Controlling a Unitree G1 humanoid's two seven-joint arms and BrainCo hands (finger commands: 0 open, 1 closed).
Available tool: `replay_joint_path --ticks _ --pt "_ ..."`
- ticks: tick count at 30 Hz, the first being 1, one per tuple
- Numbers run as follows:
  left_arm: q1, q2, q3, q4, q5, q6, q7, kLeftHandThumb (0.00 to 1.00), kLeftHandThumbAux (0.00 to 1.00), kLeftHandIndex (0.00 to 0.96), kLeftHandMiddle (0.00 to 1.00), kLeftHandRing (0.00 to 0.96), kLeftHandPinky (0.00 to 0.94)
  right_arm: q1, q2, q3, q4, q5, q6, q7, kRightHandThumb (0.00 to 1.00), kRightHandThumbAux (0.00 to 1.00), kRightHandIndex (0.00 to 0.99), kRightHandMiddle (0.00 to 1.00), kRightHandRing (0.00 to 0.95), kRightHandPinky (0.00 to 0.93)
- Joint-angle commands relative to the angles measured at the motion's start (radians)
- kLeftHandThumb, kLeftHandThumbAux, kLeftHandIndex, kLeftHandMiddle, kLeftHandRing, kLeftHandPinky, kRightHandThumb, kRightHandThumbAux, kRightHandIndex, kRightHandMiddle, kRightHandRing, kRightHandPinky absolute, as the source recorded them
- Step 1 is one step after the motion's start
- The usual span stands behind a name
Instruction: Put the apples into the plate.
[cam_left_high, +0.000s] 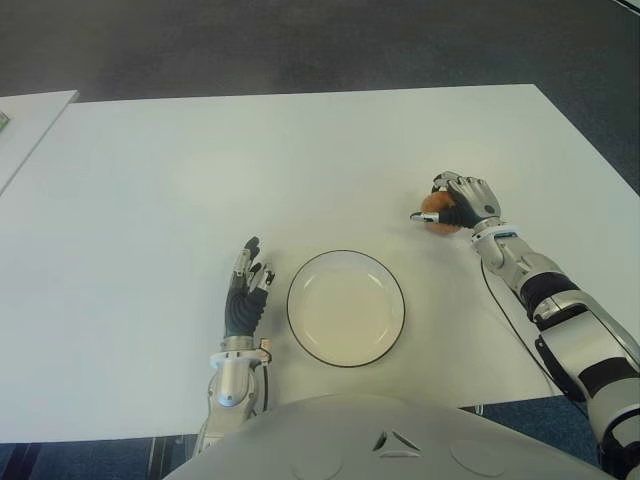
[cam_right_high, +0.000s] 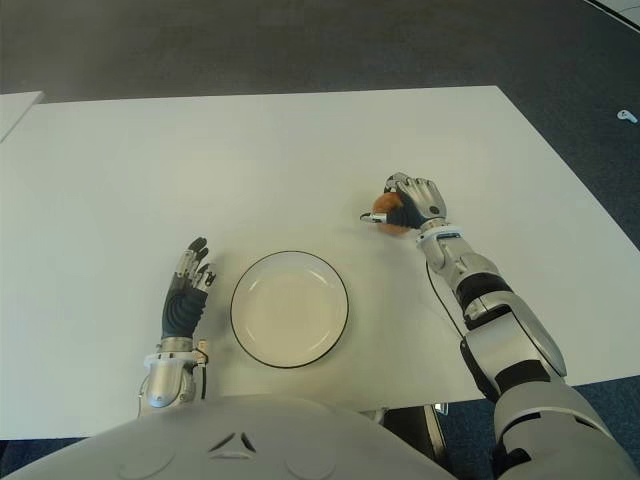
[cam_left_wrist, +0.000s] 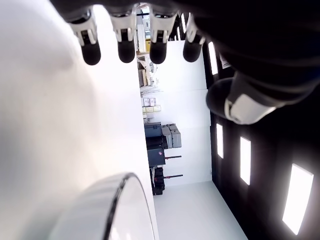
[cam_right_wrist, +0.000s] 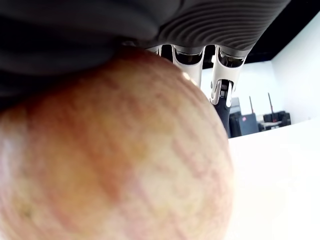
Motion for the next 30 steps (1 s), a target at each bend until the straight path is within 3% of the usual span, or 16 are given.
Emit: replay_joint_path --ticks 1,14,30 --pt "0.009 0.009 0.0 -0.015 -0.003 0.025 -0.017 0.039 0.487 0.0 0.0 0.0 0.0 0.103 0.028 0.033 0.07 -0.027 0.071 0.078 0.682 0.711 0.435 0.651 0.616 0.529" --pt "0.016 0.014 0.002 -0.04 -0.023 0.047 -0.042 0.04 0.493 0.0 0.0 0.0 0.0 0.107 0.03 -0.003 0.061 0.031 0.063 0.146 0.699 0.72 0.439 0.715 0.693 0.614" --pt "0.019 0.02 0.001 -0.045 -0.036 0.039 -0.055 0.042 0.503 0.0 0.0 0.0 0.0 0.111 0.032 -0.038 0.054 0.08 0.049 0.199 0.706 0.722 0.439 0.694 0.652 0.585"
